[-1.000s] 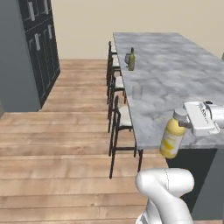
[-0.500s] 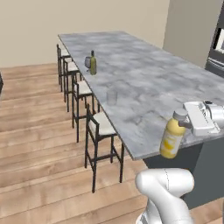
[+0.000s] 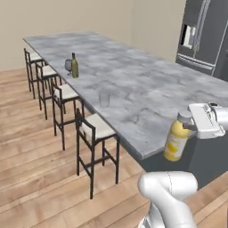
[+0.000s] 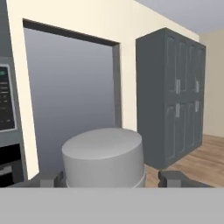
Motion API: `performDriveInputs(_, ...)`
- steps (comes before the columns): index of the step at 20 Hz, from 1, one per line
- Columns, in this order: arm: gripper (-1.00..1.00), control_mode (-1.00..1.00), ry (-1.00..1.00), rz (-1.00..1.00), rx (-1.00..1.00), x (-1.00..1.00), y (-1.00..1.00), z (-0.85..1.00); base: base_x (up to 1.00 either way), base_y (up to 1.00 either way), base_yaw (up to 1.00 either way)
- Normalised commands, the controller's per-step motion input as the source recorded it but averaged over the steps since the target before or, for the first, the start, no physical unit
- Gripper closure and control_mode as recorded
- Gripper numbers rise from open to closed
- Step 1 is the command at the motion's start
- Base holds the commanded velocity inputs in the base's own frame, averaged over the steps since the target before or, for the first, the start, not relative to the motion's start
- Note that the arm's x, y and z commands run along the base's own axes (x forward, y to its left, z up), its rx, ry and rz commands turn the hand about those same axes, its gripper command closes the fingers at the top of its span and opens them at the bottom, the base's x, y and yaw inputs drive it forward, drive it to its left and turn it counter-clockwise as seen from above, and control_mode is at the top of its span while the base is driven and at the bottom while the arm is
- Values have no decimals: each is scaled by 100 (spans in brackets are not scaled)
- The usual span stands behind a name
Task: There is a wine glass and glass cup on the dining counter. Place the wine bottle next to the wine glass and the juice bottle next to the glass cup.
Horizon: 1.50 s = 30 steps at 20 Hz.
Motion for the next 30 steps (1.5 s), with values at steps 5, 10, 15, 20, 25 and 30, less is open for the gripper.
performDriveInputs(5,100,100,0,0,0,0,0,0,-1,63,-34)
performDriveInputs(10,100,100,0,0,0,0,0,0,14,56,-44)
performDriveInputs(15,100,100,0,0,0,0,0,0,13,59,-42)
performDriveInputs(20,100,100,0,0,0,0,0,0,3,72,-25)
performDriveInputs(25,100,100,0,0,0,0,0,0,-3,75,-18)
performDriveInputs(30,100,100,0,0,0,0,0,0,25,63,-35)
